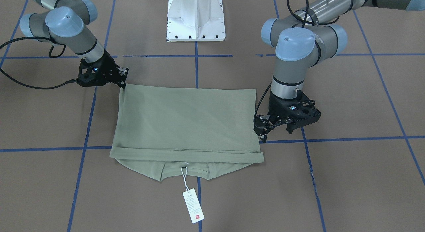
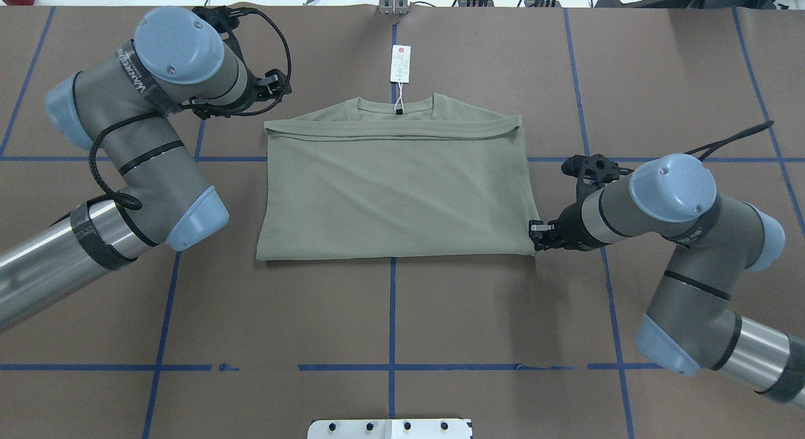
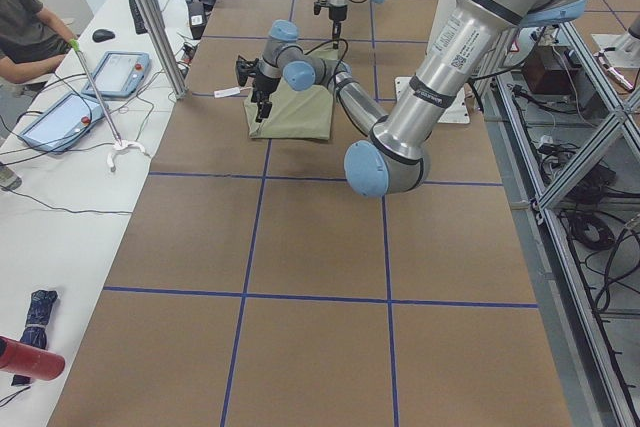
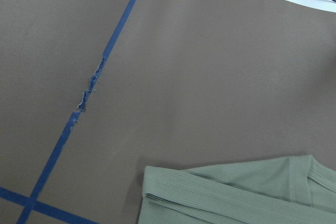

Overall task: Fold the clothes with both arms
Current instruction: 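Drag the shirt with the right gripper toward the robot, rotating it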

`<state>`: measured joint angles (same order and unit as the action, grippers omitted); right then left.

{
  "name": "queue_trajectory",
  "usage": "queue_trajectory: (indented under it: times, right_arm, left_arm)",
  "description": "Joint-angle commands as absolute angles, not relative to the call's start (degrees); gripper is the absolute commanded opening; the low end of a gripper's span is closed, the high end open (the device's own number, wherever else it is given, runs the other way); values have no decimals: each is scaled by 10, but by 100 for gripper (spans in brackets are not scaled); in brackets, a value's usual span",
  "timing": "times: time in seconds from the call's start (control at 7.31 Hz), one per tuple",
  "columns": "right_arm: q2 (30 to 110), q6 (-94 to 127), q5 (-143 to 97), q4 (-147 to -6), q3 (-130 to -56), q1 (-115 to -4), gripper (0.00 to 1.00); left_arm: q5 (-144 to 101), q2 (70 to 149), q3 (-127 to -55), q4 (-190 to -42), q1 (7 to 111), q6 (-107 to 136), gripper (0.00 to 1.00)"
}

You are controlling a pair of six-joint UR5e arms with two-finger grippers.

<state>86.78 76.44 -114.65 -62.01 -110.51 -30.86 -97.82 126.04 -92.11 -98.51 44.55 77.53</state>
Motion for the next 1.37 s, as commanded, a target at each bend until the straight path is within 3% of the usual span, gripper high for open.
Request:
queue_trajectory:
  times: [0.0,0.27,0.41,0.55,0.96,1.23]
  right_arm:
    - [980,832,-1165,-619,-1218,-213,0]
    - [1030,911,-1162,-618,-1252,-73,0]
    - [1053,917,-1162,-617,-1252,-42,16]
    - [1054,920,-1163,-616,-1254,-44,99]
    - [1010,918,-1167,-612,-1270,-181,100]
    - [957,919,-1163,-612,-1271,-265,100]
  left_arm:
    - [-976,1260,-925,-984,440,782,100]
    - [-974,1261,-934,-984,440,783,100]
    - [-973,1261,-939,-984,440,783,100]
    - [-973,1259,-947,-984,431,782,100]
    - [-981,1215,-1038,-983,345,785,100]
    - [-981,1204,-1053,-987,248,923,100]
